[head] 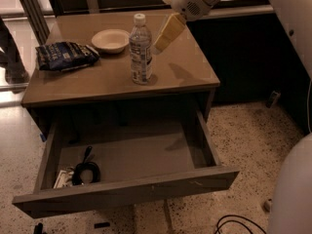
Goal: Place blue plastic bottle into top drawer
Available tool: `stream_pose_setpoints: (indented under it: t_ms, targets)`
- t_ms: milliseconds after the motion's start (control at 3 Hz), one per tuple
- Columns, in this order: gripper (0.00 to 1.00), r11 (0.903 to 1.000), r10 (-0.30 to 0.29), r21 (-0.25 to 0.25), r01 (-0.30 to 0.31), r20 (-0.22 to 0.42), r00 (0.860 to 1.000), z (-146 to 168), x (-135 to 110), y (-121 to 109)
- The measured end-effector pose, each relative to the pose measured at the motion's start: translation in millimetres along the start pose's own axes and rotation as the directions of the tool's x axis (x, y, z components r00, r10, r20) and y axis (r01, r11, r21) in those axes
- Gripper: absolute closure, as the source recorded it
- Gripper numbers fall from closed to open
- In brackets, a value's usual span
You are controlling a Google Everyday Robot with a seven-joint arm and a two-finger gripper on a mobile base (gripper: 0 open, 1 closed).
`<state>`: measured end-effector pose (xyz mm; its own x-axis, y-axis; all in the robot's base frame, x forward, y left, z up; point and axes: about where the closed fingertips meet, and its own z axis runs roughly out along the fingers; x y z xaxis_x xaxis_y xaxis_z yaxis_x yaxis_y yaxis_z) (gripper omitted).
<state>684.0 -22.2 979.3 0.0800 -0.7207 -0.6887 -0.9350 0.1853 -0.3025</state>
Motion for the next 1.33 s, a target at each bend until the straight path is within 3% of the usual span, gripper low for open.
stream_pose_setpoints:
  t_ms: [667,1333]
  targets:
    - [0.00,0.9956,0.012,-0.093,-0.011,0.006,1.000,44,-5,8]
    - [0.00,0.9900,0.020,-0.140,-0.018,0.009,1.000,68,-7,14]
